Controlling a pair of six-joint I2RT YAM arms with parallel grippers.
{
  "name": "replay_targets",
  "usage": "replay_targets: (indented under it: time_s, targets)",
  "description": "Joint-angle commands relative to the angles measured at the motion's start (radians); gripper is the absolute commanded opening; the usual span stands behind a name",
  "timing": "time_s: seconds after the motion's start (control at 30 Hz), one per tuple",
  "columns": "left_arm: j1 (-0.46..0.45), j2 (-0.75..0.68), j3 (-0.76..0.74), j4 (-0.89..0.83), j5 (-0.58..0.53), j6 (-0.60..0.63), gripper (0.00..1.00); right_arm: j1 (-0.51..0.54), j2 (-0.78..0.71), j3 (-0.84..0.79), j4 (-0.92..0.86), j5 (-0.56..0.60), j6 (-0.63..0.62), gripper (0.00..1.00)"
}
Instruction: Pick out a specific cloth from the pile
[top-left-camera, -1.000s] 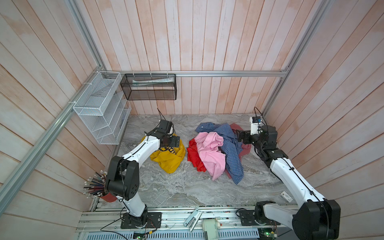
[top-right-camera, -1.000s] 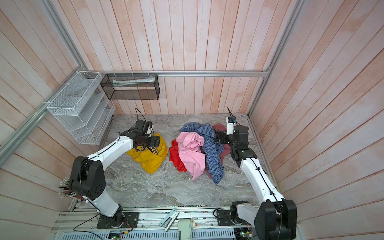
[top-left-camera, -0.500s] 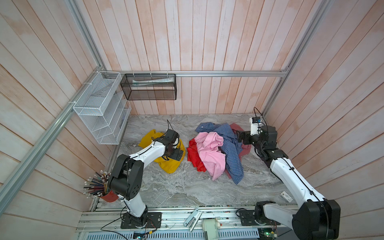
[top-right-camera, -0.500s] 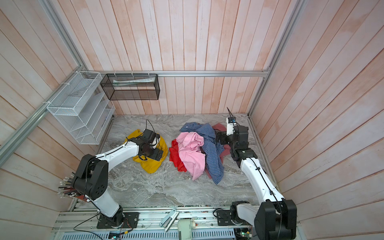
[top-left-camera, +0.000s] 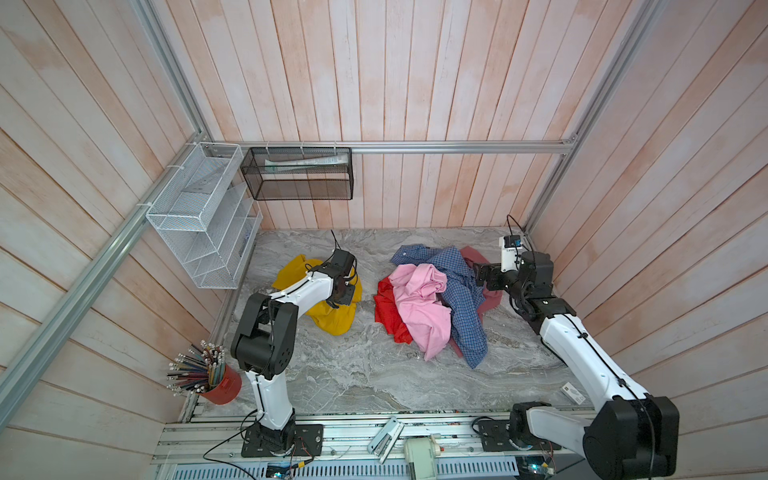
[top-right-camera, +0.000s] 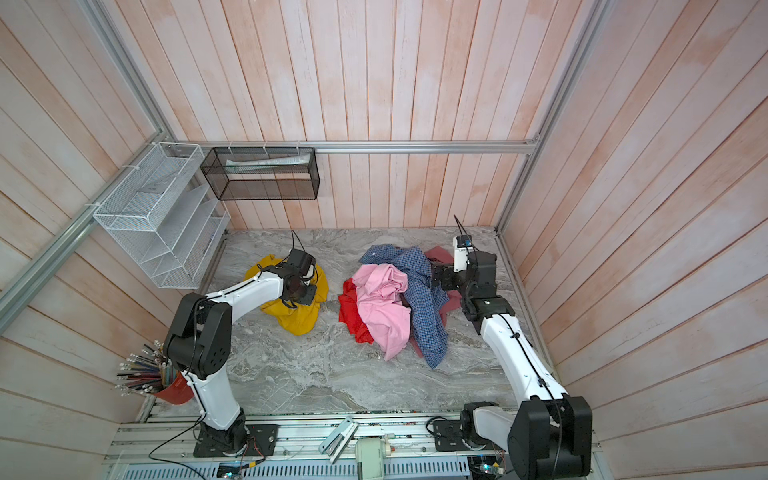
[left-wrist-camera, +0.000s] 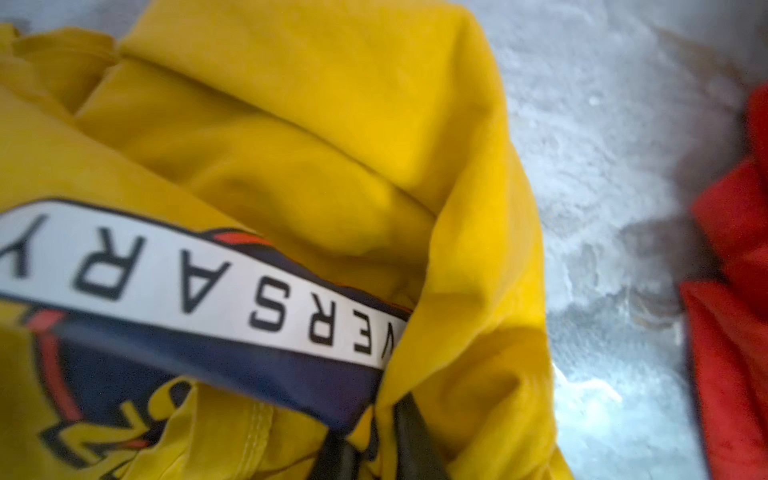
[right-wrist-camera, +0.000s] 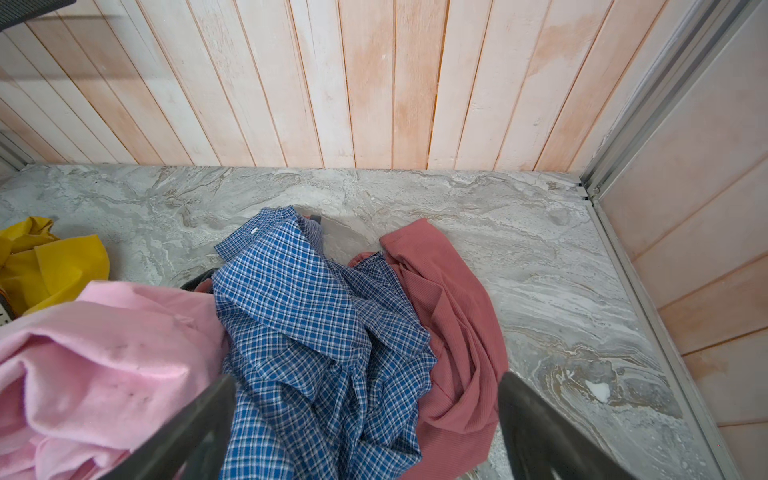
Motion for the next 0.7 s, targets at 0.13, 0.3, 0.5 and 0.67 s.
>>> replay_targets:
  time_s: [0.13, 0.3, 0.5, 0.67]
  targets:
    - [0.082, 0.059, 0.144, 0.061, 0.035, 0.021, 0.0, -0.008, -0.004, 0.012, -0.005, 0.006, -0.004, 0.98]
    - [0.117, 0.117, 0.302, 0.053, 0.046, 0.0, 0.0, -0.005, -0.014, 0.013, -0.012, 0.006, -0.005, 0.98]
    - [0.164, 0.225, 0.508, 0.025, 0.049, 0.002, 0.0, -0.008, -0.036, -0.001, -0.015, 0.025, -0.005, 0.98]
    - [0.174, 0.367, 0.649, -0.016, 0.028, 0.036, 0.0, -0.008, -0.039, 0.003, -0.019, 0.035, -0.01, 0.98]
